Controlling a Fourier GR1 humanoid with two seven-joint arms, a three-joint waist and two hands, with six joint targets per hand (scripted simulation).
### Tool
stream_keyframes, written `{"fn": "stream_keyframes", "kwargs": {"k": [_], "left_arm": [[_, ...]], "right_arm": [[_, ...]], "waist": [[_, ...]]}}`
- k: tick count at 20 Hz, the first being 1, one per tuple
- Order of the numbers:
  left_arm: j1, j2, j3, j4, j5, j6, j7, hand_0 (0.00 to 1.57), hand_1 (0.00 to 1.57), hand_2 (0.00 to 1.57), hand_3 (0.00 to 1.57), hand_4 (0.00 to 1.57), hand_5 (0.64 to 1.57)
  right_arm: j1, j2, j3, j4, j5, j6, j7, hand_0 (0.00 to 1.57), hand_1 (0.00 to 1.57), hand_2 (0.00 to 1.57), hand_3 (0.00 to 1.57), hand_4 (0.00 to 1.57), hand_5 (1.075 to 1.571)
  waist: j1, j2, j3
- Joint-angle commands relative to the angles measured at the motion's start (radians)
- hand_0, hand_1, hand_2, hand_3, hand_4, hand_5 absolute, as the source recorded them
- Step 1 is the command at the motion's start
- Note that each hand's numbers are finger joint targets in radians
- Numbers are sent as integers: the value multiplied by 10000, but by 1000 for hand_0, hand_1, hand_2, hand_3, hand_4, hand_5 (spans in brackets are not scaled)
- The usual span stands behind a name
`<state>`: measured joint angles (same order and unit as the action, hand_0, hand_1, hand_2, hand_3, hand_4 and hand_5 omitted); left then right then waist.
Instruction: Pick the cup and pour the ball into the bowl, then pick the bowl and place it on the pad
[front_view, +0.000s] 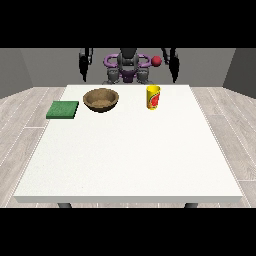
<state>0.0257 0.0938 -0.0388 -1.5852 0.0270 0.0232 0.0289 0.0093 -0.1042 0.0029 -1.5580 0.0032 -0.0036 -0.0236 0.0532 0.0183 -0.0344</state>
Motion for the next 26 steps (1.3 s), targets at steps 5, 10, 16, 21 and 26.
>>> {"fn": "stream_keyframes", "kwargs": {"k": [5,10,16,21,26], "left_arm": [[-231,420,101,-1081,88,-86,805,0,0,0,0,0,1562],[1229,-727,-580,-2448,1096,317,2818,0,0,0,0,0,1561],[2175,-437,-627,-4394,1074,305,2941,0,0,0,0,0,1553],[2139,-884,-1242,-4108,477,330,1457,0,0,0,0,0,1546],[1634,-933,-1143,-2168,-212,757,-1234,0,0,0,0,0,1527]], "right_arm": [[-147,-404,-137,-1022,-136,91,848,0,0,0,0,583,1570],[1905,670,152,-2135,-1612,74,2669,0,0,0,0,517,1570],[2577,349,2,-4405,-2173,217,3351,0,0,0,0,517,1569],[2683,540,-224,-4205,-2161,625,1774,0,0,0,0,471,1570],[2543,343,-714,-3365,-2520,1511,338,0,0,0,0,395,1571]], "waist": [[-45,-2626,278],[-458,-5159,352],[-546,-3986,345],[-621,-2445,346],[-1086,-1264,345]]}}
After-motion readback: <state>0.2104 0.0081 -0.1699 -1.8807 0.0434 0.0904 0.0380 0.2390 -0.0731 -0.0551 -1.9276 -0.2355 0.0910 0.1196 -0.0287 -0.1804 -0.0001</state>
